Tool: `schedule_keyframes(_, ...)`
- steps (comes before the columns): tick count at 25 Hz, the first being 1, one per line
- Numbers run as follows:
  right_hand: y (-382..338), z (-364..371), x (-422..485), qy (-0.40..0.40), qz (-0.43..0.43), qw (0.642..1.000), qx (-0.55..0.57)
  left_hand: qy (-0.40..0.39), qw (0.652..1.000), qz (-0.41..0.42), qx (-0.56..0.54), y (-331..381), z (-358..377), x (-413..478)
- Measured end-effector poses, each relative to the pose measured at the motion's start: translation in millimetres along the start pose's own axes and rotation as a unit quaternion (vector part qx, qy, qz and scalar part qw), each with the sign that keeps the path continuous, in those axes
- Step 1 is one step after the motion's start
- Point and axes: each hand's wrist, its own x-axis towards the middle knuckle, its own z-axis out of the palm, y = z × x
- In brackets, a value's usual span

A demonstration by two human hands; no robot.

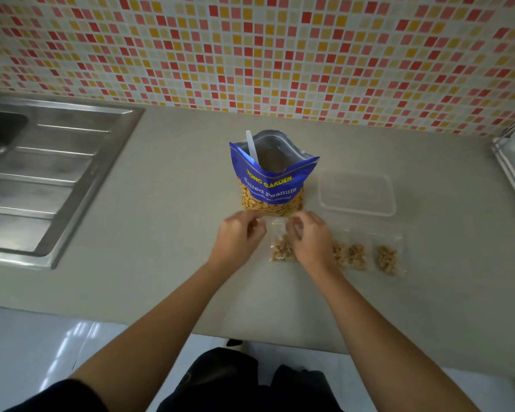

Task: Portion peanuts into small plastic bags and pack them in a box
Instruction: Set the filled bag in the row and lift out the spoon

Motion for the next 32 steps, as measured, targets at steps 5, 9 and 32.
schedule_keyframes(5, -43, 44, -37, -0.071, -0.119, 0.988, -0.064, 0.145, 0.982, 0.116, -0.017, 29, -69, 59)
schedule_keyframes(9, -52, 78, -58, -0.170, -0.058, 0.976, -0.119, 0.075, 0.991, 0.084, 0.074, 43, -89, 114)
schedule_keyframes(32, -55, 92, -72, -0.167, -0.034, 0.960, -0.220, -0.095, 0.975, 0.132, 0.154, -31, -167, 84)
